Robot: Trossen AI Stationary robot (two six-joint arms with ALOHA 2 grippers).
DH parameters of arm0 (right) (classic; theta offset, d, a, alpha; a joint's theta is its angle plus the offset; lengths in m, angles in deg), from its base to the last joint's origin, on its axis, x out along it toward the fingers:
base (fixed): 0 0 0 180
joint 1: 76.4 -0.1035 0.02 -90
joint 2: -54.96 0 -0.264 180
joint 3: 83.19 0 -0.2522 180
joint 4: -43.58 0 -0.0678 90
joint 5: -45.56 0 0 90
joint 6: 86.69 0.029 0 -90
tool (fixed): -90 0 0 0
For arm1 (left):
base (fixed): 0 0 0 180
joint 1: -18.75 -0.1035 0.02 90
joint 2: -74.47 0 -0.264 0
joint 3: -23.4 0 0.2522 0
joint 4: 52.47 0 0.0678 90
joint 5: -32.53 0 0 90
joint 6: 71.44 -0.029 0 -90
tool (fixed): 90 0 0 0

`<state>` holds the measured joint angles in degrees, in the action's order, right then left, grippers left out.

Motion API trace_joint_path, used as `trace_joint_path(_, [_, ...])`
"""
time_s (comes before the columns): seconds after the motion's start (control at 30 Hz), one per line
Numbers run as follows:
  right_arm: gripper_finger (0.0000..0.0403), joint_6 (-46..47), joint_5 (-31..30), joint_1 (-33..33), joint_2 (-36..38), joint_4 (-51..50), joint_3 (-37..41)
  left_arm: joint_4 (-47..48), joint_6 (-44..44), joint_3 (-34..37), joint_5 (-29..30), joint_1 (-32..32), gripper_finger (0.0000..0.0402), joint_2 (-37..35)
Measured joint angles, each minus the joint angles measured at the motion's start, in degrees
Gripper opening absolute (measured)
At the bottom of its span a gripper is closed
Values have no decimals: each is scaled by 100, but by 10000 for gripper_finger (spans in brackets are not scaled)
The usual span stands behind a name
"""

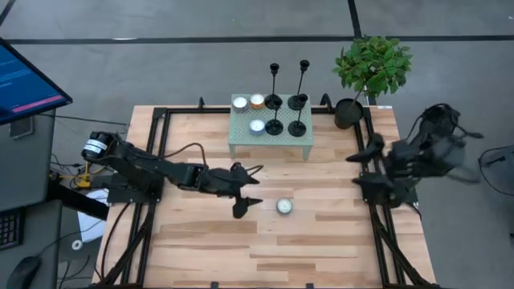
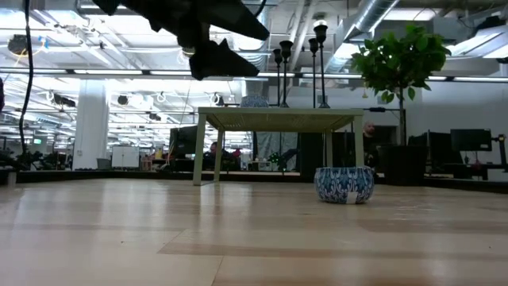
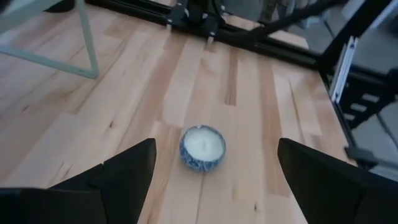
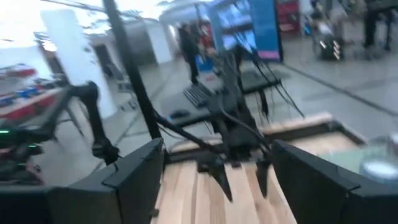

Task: Pick & Place candle stick holders
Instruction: Put the blue scented candle on the shelf

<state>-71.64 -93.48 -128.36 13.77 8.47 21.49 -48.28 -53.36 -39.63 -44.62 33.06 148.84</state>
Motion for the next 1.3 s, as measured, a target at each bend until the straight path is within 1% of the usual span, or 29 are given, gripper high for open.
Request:
trace_joint_path(0.13, [286,-643,-51,-291,408,76,0,-82,221,-2,-235,-256,337,58])
trace_joint_path(0.2, [286,-812,-53,-409,571,56,0,-32,287,7,-223,-326,337,83])
trace_joint_path(0.27, [286,-1021,-50,-523,754,-36,0,-185,334,-1,-234,-382,337,164])
trace_joint_path(0.43, [286,-1445,-21,-745,1307,-296,2,-253,355,0,-237,-374,337,352])
trace_joint_path(0.57, [286,-1742,290,-833,1871,-491,4,-339,386,2,-216,-344,337,387])
trace_joint_path(0.67, [286,-1775,780,-834,2423,-509,125,-480,459,4,-215,-346,337,385])
trace_joint_path(0.77, [286,-1757,1145,-829,2967,-354,535,-460,493,4,-211,-329,337,387])
trace_joint_path(0.97, [286,-1380,1175,-829,4011,-39,1658,-501,354,2,-193,-230,337,541])
trace_joint_path(1.03, [286,-1350,1109,-827,4078,178,1915,-534,171,2,-195,-172,337,676])
trace_joint_path(1.1, [286,-1351,1122,-781,4013,126,2007,-648,-5,4,-195,-117,337,870])
trace_joint_path(1.17, [286,-1195,1313,-697,4002,195,2053,-1027,-250,-2,-221,-72,337,1145])
trace_joint_path(1.27, [286,-1005,1325,-679,4008,180,2178,-1514,-647,-7,-227,-42,337,1572])
trace_joint_path(1.3, [286,-926,1330,-671,4012,182,2212,-1536,-695,-7,-226,-42,337,1692])
